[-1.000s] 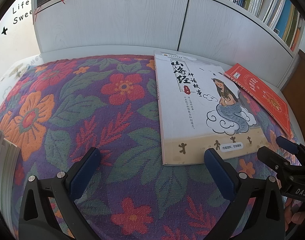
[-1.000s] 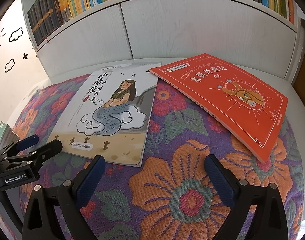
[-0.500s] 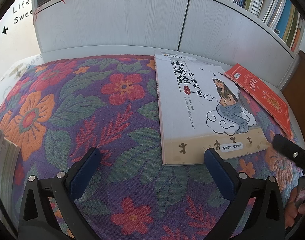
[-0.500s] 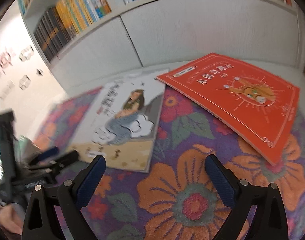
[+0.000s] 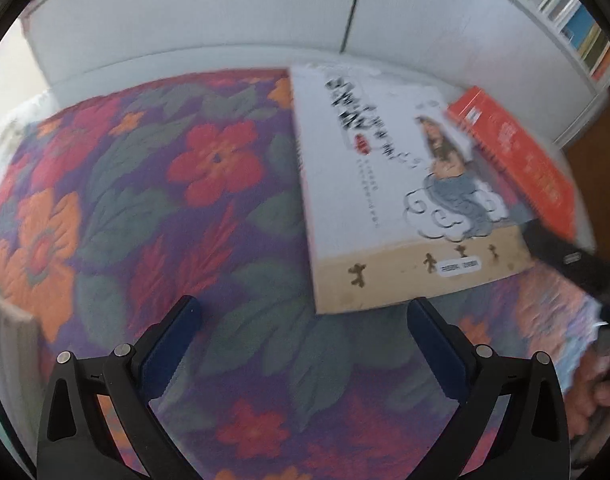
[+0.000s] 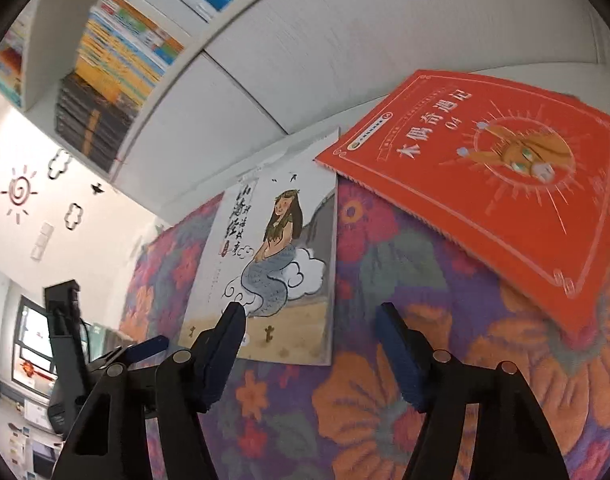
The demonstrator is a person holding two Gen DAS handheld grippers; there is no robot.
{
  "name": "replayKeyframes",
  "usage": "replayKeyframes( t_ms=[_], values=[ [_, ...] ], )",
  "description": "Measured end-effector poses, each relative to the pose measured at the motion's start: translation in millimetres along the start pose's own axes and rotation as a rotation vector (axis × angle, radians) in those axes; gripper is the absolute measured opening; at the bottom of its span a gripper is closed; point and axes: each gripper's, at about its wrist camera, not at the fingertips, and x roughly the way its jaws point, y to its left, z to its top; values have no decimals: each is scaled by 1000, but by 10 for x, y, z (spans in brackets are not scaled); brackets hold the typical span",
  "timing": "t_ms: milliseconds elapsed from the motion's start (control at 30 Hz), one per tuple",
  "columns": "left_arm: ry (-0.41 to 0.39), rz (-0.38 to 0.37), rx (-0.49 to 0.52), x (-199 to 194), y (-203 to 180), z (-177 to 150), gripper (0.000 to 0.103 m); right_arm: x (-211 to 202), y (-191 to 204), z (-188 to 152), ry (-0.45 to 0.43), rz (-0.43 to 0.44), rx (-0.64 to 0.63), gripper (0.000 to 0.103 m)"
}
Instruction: Organize books
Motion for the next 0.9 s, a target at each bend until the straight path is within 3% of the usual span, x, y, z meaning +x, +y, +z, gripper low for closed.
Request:
replayKeyframes(
  t_ms=[167,400,567,667,733,900],
  values=[
    [-38,-113,-38,-16,57,165,102,159,80,97,0,-20,-24,67],
    [-41,-202,-106,119,259,384,102,267,89,209,14,-10,-21,67],
    [-52,-260,-37,164,28,454,102,343,121,277,7,-21,-12,60],
    [-33,-160,129,180,-308,368,102,356,180,244,20,-18,-31,60],
    [-26,-113,173,167,-397,290,102,343,215,216,40,-23,-34,60],
    [7,-164,199,-44,-378,23,102,271,251,98,83,-37,-47,60]
  ],
)
